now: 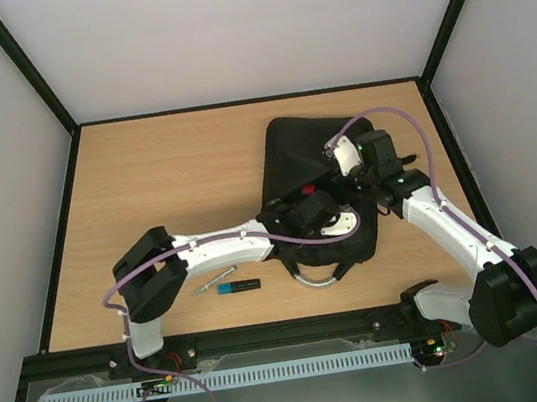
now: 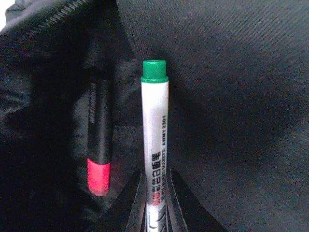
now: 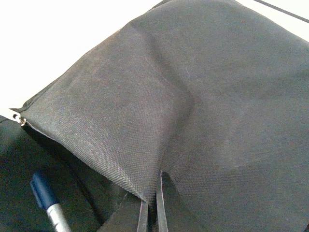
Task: Pack the student bag
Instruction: Place the stationery in the student bag.
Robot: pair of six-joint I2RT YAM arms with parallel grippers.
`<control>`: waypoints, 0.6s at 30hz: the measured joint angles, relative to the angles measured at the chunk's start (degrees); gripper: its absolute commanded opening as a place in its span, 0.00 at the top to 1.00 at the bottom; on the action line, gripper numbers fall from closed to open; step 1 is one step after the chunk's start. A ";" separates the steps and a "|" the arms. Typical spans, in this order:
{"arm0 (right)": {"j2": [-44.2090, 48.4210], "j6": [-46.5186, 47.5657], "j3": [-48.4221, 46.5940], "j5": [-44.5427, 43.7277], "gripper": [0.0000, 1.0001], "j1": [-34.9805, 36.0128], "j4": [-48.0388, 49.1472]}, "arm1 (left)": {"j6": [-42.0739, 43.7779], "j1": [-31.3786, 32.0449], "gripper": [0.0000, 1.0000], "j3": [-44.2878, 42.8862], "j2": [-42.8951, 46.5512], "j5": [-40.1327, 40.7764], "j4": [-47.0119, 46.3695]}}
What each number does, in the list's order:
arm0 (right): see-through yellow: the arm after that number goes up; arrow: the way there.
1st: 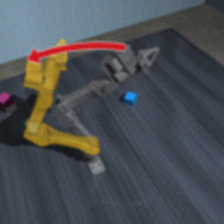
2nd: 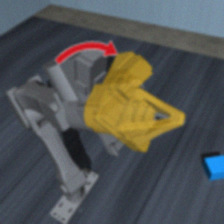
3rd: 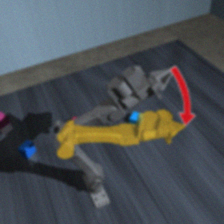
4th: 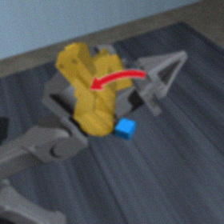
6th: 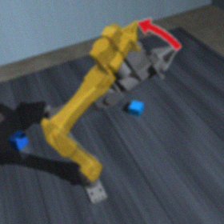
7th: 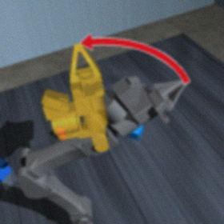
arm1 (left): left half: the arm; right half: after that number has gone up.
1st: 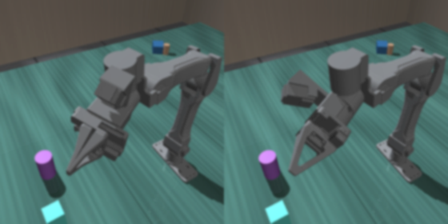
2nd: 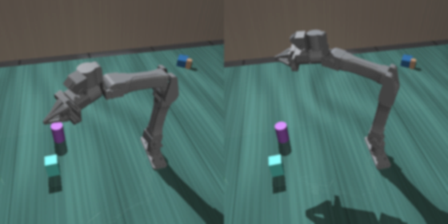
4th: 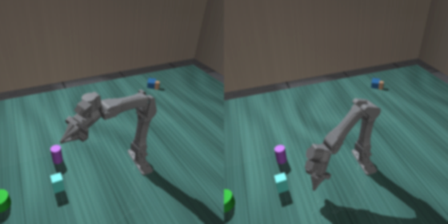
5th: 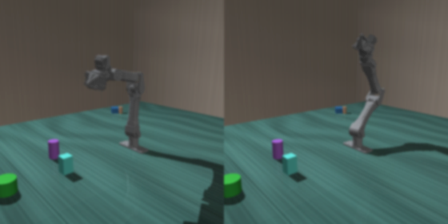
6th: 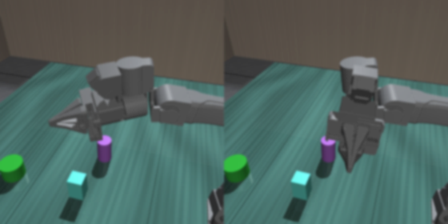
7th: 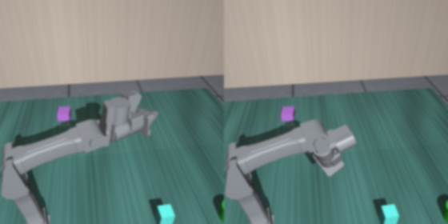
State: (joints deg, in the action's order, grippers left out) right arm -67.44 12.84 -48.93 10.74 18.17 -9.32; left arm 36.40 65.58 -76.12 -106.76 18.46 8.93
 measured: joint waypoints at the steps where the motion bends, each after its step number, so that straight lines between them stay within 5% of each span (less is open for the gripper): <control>1: 0.00 0.00 0.02 0.28 0.99 -0.07 -0.02 | 0.61 -0.35 0.96 0.00 -0.98 0.17 -0.50; 18: 0.00 0.63 0.02 2.54 0.99 -0.55 -1.09 | 10.62 -2.91 0.90 -2.62 -12.48 5.88 -16.31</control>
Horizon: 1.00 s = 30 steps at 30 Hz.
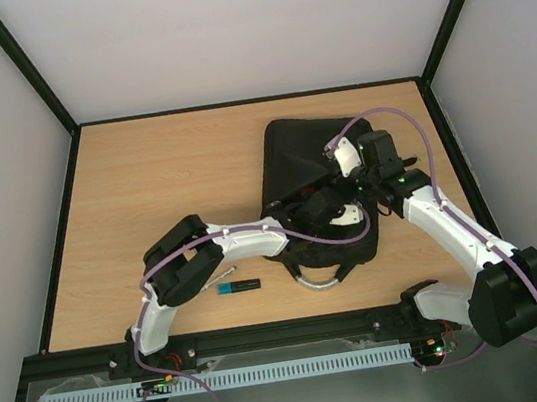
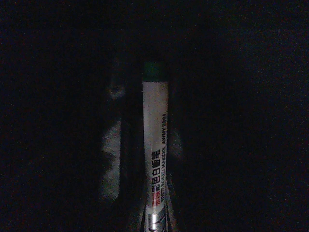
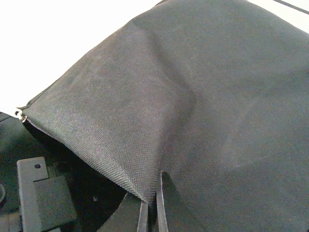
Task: Pack the student bag
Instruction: Place the stationery in the student bag.
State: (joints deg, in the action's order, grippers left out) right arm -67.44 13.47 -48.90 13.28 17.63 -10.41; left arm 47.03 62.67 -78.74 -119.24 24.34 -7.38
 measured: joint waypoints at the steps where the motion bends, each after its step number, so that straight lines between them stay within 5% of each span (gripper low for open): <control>1: 0.00 0.04 0.00 0.00 0.99 -0.04 0.00 | 0.61 -0.02 0.87 -0.13 -0.52 0.59 -1.66; 10: 0.00 0.26 0.00 0.00 0.99 -0.13 0.02 | 2.32 -0.09 0.60 -0.17 -2.80 4.17 -10.54; 23: -0.02 -0.04 -0.02 0.94 0.99 -1.05 0.04 | -6.86 9.42 0.51 10.27 12.24 6.10 -4.61; 30: -0.02 -0.04 0.00 1.18 0.99 -1.14 0.04 | -19.91 16.06 0.44 17.44 24.50 7.76 5.35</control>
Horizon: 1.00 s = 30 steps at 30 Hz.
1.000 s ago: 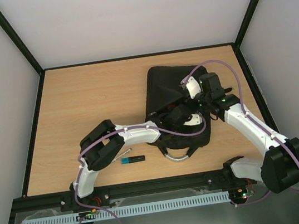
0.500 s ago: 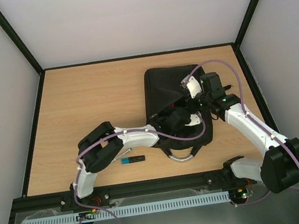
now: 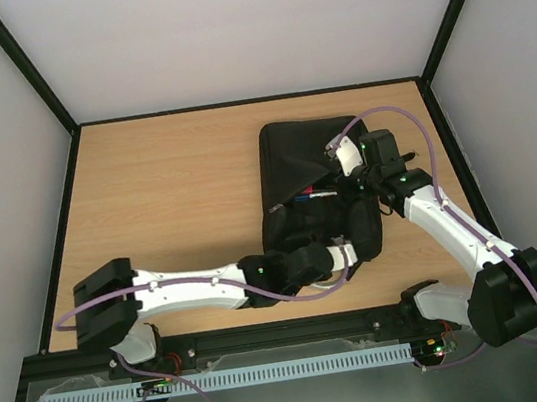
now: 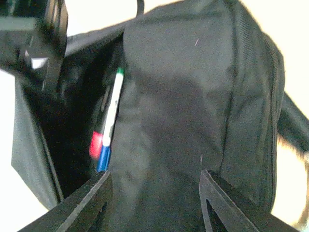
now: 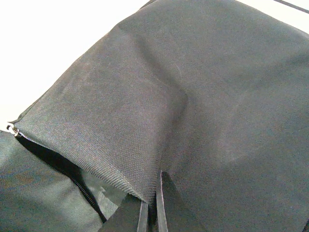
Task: Pack the student bag
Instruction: Place the stationery in the student bag, then pick up the stationery from the center of the board.
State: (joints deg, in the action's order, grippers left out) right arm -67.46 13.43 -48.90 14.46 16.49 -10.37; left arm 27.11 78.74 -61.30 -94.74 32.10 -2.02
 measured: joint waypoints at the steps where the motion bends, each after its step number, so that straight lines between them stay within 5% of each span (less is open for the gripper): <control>1: 0.00 0.00 0.00 0.02 0.99 0.00 0.00 | -2.97 -0.02 0.42 0.72 1.38 0.20 1.95; 9: 0.00 0.02 0.00 0.22 0.99 -0.07 0.00 | -34.51 -5.18 0.33 4.96 14.56 0.74 21.84; 15: -0.15 0.02 0.00 0.59 0.99 -0.15 0.00 | -53.05 -19.15 0.33 11.08 24.26 -6.73 31.54; 20: -0.15 0.04 0.00 0.61 0.99 -0.20 0.00 | -57.75 -30.03 0.34 16.37 28.72 -16.44 35.26; 24: -0.15 0.02 0.00 0.76 0.99 -0.28 -0.02 | -58.18 -30.97 0.38 17.09 27.89 -22.99 37.40; 30: -0.15 0.02 0.00 0.98 0.99 -0.33 -0.02 | -58.66 -30.93 0.30 17.33 25.53 -28.94 37.73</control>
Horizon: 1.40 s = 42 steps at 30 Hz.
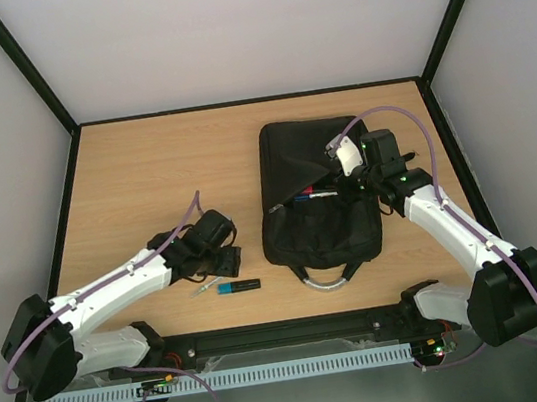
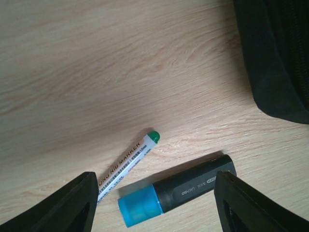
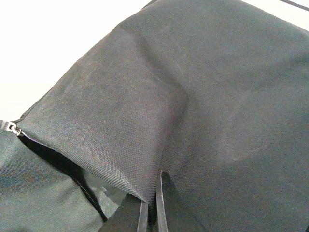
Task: Pack the student bag
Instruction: Pick up the stationery from the center of the board.
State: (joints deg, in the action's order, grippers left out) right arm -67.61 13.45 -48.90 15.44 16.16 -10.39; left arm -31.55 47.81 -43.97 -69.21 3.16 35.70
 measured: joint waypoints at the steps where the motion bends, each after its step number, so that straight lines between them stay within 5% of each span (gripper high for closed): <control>1: 0.00 0.00 0.00 0.02 0.99 -0.02 0.00 | -0.37 0.02 0.30 0.00 -0.35 -0.31 0.15; 9: -0.46 0.02 0.00 0.61 0.99 -0.11 0.00 | -6.60 4.61 0.30 0.00 -1.42 -0.28 2.47; 18: -0.70 0.02 -0.02 1.03 0.99 -0.22 0.00 | -33.07 14.27 0.28 3.56 2.97 5.64 -0.85; 20: -0.70 0.02 -0.02 1.09 0.99 -0.26 0.00 | -40.30 15.04 0.37 5.35 4.68 7.15 -1.70; 22: -0.70 0.02 0.00 1.16 0.99 -0.31 0.00 | -46.03 15.65 0.63 6.08 4.81 8.41 -2.10; 24: -0.70 0.02 -0.02 1.20 0.99 -0.33 0.00 | -51.17 16.44 0.70 6.38 4.31 10.21 -2.60; 26: -0.70 0.02 -0.02 1.25 0.99 -0.35 0.00 | -55.25 17.92 0.67 6.40 3.30 11.37 -3.23; 32: -0.70 0.02 -0.02 1.33 0.99 -0.39 0.00 | -65.72 19.69 0.35 6.40 -0.76 12.70 -3.58; 42: -0.70 0.04 0.00 1.75 0.99 -0.61 -0.02 | -75.56 18.34 0.33 8.72 -1.99 13.77 -3.76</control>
State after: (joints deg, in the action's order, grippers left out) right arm -68.31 13.50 -48.90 17.19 15.55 -10.41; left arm -107.11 66.15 -35.24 -71.20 16.93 31.94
